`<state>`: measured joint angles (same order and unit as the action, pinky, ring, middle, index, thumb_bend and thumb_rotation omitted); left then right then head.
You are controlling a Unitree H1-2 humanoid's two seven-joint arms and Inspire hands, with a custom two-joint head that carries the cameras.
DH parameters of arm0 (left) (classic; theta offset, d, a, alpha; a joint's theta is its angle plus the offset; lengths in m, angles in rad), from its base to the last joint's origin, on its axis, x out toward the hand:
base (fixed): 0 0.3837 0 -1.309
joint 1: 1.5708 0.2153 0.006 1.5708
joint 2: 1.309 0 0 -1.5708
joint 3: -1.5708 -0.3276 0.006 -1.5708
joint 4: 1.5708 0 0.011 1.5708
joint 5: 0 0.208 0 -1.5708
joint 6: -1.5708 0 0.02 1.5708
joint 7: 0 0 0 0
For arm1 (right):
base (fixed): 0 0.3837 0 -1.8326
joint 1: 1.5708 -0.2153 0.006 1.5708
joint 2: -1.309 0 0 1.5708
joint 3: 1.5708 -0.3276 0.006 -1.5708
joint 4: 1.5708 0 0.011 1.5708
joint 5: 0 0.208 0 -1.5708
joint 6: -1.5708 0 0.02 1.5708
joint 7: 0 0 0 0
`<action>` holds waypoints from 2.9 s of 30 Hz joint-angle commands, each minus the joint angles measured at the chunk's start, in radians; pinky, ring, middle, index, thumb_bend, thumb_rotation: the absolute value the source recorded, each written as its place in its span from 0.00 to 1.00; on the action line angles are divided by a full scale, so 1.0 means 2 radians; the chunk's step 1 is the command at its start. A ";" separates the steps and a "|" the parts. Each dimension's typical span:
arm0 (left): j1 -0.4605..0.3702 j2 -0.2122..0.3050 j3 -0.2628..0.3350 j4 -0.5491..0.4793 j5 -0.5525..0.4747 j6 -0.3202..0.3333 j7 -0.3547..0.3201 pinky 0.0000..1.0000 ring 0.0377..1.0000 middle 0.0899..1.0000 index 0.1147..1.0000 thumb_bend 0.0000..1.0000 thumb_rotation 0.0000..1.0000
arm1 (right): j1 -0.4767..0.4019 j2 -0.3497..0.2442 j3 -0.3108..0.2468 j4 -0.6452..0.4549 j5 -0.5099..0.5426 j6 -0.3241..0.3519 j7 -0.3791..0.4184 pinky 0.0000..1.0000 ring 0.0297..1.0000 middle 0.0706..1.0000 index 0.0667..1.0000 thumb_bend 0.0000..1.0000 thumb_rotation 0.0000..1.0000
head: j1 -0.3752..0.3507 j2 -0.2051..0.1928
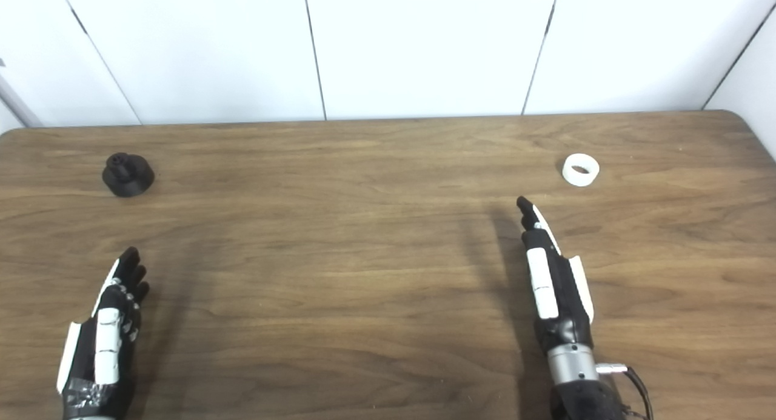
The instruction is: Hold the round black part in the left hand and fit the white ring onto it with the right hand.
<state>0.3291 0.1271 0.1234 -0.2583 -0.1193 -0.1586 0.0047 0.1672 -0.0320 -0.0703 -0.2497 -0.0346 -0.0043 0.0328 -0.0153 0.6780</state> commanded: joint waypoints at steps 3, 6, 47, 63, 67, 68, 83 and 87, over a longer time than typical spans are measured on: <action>-0.015 -0.013 -0.001 -0.025 0.002 -0.009 0.004 1.00 1.00 1.00 0.97 0.56 0.94 | 0.036 -0.006 -0.003 -0.022 0.005 -0.018 -0.002 1.00 0.99 0.97 0.93 0.47 1.00 | 0.000 0.000; -0.018 -0.013 -0.004 -0.027 0.001 -0.010 0.005 1.00 1.00 1.00 0.96 0.55 0.92 | 0.035 -0.007 -0.005 -0.024 0.007 -0.018 -0.001 1.00 0.99 0.97 0.93 0.48 1.00 | 0.007 0.001; -0.014 -0.035 -0.061 0.047 0.069 -0.096 0.037 1.00 1.00 0.97 0.93 0.57 0.78 | 0.025 -0.030 -0.033 0.038 0.036 -0.063 0.042 0.94 0.95 0.93 0.90 0.47 1.00 | 0.187 -0.121; -0.034 -0.035 -0.038 -0.014 0.137 -0.006 0.077 0.99 0.96 0.93 0.90 0.71 0.42 | 0.022 -0.029 -0.034 0.034 0.029 -0.050 0.040 0.92 0.92 0.90 0.86 0.55 0.97 | 0.178 -0.112; -0.063 -0.016 -0.023 -0.033 0.153 0.036 0.084 1.00 0.97 0.92 0.89 0.84 0.31 | 0.021 -0.027 -0.032 0.033 0.021 -0.048 0.036 0.87 0.90 0.89 0.85 0.59 0.97 | 0.176 -0.111; -0.073 -0.008 -0.018 -0.039 0.165 0.051 0.085 1.00 0.97 0.92 0.89 0.87 0.30 | 0.020 -0.027 -0.032 0.033 0.020 -0.048 0.036 0.87 0.90 0.89 0.85 0.60 0.97 | 0.176 -0.110; -0.188 0.093 0.031 -0.039 0.259 0.233 0.040 1.00 1.00 0.94 0.88 0.95 0.36 | 0.016 -0.022 -0.017 0.043 0.002 -0.064 0.037 0.85 0.93 0.91 0.88 0.62 0.98 | 0.160 -0.108; -0.211 0.114 0.034 0.000 0.259 0.234 0.037 1.00 1.00 0.95 0.87 0.93 0.35 | 0.016 -0.025 -0.016 0.042 0.027 -0.057 0.049 0.99 1.00 0.99 0.98 0.56 0.98 | 0.157 -0.107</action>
<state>-0.0472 0.3233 0.1822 -0.2513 0.3850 0.3183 0.0703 0.1617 -0.0716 -0.1134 -0.1854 -0.0052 -0.0911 0.1240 0.2976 0.4617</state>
